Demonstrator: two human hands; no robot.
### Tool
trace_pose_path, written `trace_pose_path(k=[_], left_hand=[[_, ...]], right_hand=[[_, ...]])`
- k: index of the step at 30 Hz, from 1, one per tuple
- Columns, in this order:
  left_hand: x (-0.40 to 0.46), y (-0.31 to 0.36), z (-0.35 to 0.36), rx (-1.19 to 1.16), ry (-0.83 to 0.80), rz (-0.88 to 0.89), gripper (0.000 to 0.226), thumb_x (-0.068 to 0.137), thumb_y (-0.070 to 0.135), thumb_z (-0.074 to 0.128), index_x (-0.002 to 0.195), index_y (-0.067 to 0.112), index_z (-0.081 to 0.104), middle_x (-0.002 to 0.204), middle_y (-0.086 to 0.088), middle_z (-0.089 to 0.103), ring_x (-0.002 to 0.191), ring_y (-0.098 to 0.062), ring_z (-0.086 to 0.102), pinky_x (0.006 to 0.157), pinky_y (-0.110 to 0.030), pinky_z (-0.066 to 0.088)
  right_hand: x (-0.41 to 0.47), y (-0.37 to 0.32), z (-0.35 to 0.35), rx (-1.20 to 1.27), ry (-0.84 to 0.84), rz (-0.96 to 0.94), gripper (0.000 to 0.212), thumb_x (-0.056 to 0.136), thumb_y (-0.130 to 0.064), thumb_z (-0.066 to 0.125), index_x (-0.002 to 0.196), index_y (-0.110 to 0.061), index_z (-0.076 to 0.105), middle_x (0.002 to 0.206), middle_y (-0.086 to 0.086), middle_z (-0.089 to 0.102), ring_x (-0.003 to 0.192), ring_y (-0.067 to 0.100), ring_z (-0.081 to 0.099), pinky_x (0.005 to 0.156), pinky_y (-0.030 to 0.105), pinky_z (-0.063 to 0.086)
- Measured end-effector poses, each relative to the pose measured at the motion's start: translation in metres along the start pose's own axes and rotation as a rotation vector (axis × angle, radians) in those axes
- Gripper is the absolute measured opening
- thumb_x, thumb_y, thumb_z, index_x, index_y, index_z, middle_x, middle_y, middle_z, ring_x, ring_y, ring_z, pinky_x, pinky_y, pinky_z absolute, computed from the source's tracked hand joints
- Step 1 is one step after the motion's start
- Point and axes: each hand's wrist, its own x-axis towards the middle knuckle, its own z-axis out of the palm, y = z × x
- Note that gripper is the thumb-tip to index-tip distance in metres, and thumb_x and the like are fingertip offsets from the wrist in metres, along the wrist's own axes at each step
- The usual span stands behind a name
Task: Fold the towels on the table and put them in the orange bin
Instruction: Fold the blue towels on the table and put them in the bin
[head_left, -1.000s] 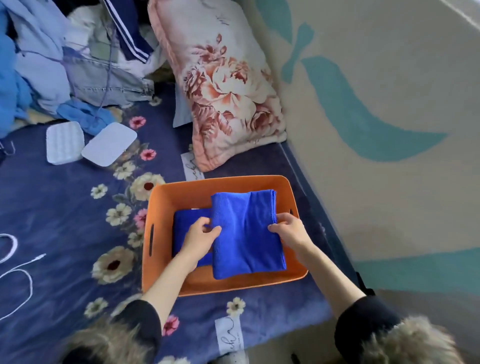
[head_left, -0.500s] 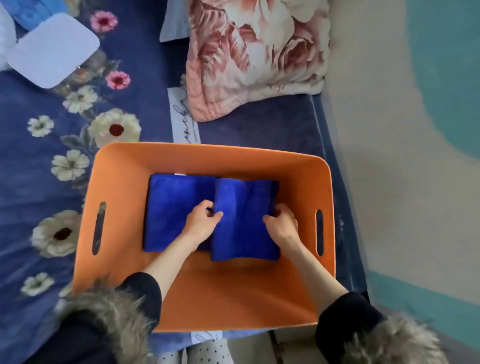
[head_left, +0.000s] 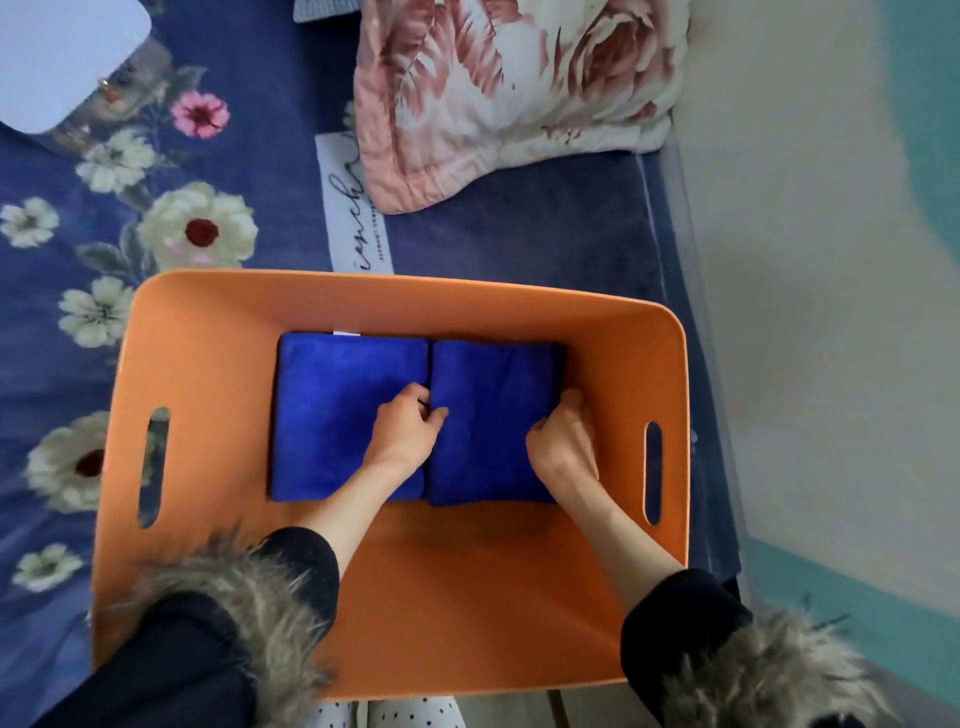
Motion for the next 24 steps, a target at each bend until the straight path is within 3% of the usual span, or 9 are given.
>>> trace_pose_path(k=[4,6,8,9,11,17,21,24], left_hand=[[-0.017,-0.003,-0.001,0.272,0.189,0.281,0.031,0.090,0.022,0.057,0.119,0.011,0.050,0.115,-0.009,0.054,0.105,-0.028,0.053,0.075,-0.037,0.046],[-0.023,-0.007,0.000,0.607,0.157,0.487,0.055,0.087,0.033,0.060,0.135,0.016,0.040,0.139,-0.012,0.038,0.126,-0.032,0.039,0.094,-0.042,0.041],[-0.022,-0.011,0.004,0.887,-0.002,0.568,0.089,0.081,0.054,0.059,0.149,0.023,0.010,0.157,-0.011,0.000,0.144,-0.032,0.000,0.114,-0.050,0.011],[-0.017,-0.013,0.006,0.988,-0.058,0.581,0.103,0.077,0.064,0.056,0.148,0.023,-0.007,0.155,-0.010,-0.019,0.142,-0.031,-0.018,0.114,-0.052,-0.003],[-0.003,-0.017,0.006,1.139,-0.085,0.607,0.116,0.070,0.077,0.049,0.140,0.021,-0.025,0.145,-0.012,-0.037,0.133,-0.029,-0.035,0.109,-0.053,-0.016],[0.024,-0.026,0.010,1.215,-0.077,0.583,0.123,0.062,0.088,0.038,0.137,0.021,-0.033,0.142,-0.010,-0.040,0.132,-0.026,-0.036,0.108,-0.054,-0.019],[0.023,-0.019,0.010,1.209,-0.134,0.535,0.124,0.062,0.086,0.044,0.138,0.022,-0.031,0.143,-0.007,-0.040,0.139,-0.027,-0.028,0.109,-0.055,-0.016],[0.017,-0.008,0.001,1.178,-0.219,0.490,0.116,0.069,0.077,0.051,0.144,0.025,-0.022,0.150,-0.006,-0.032,0.141,-0.026,-0.025,0.111,-0.053,-0.013]], right_hand=[[-0.006,0.007,0.008,-0.256,0.034,-0.213,0.074,0.089,-0.013,0.052,0.147,-0.007,0.006,0.153,0.018,0.009,0.141,0.035,0.016,0.115,0.044,0.021],[-0.008,0.014,0.019,-0.584,0.043,-0.363,0.080,0.092,-0.017,0.049,0.147,-0.006,-0.008,0.156,0.016,-0.008,0.144,0.034,-0.003,0.117,0.045,0.006],[-0.001,0.019,0.026,-0.842,0.031,-0.449,0.089,0.092,-0.025,0.051,0.145,-0.006,-0.017,0.154,0.018,-0.019,0.143,0.034,-0.015,0.114,0.049,-0.007],[0.004,0.018,0.028,-0.921,0.014,-0.457,0.097,0.089,-0.032,0.055,0.144,-0.007,-0.022,0.152,0.018,-0.024,0.142,0.035,-0.018,0.112,0.050,-0.011],[0.021,0.017,0.029,-0.995,-0.032,-0.448,0.113,0.083,-0.044,0.063,0.140,-0.011,-0.029,0.150,0.018,-0.030,0.140,0.036,-0.023,0.110,0.051,-0.015],[0.054,0.018,0.034,-1.021,-0.103,-0.435,0.132,0.069,-0.062,0.068,0.135,-0.017,-0.038,0.149,0.018,-0.032,0.140,0.035,-0.022,0.110,0.048,-0.018],[0.055,0.018,0.035,-0.959,-0.131,-0.426,0.131,0.071,-0.055,0.071,0.137,-0.018,-0.036,0.149,0.017,-0.033,0.141,0.034,-0.021,0.113,0.044,-0.013],[0.039,0.021,0.036,-0.826,-0.144,-0.399,0.113,0.083,-0.042,0.065,0.141,-0.021,-0.030,0.151,0.014,-0.031,0.142,0.033,-0.018,0.115,0.043,-0.009]])
